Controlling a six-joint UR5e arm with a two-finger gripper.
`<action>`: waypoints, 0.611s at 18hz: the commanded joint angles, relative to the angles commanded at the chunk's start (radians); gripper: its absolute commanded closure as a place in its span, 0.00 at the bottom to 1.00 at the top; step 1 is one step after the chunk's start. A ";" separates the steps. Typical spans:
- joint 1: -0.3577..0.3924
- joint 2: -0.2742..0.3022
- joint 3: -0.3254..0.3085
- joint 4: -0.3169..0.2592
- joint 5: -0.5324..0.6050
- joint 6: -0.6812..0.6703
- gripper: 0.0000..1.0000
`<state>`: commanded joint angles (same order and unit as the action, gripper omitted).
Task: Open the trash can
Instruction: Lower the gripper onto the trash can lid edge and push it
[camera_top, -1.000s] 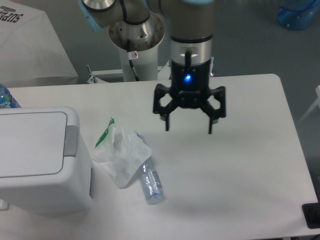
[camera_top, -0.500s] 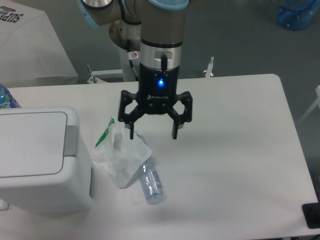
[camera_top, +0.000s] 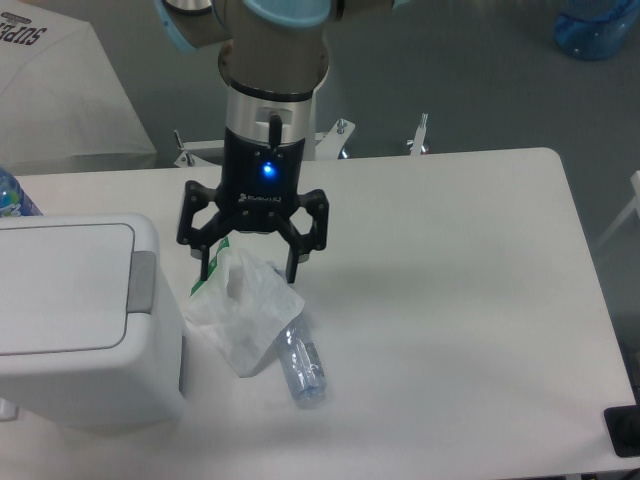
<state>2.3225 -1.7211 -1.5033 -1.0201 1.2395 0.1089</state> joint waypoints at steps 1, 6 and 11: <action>-0.009 -0.002 -0.003 0.000 0.000 0.000 0.00; -0.032 -0.009 -0.017 0.000 0.000 -0.002 0.00; -0.052 -0.020 -0.017 0.000 0.000 -0.002 0.00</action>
<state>2.2703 -1.7411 -1.5202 -1.0201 1.2395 0.1074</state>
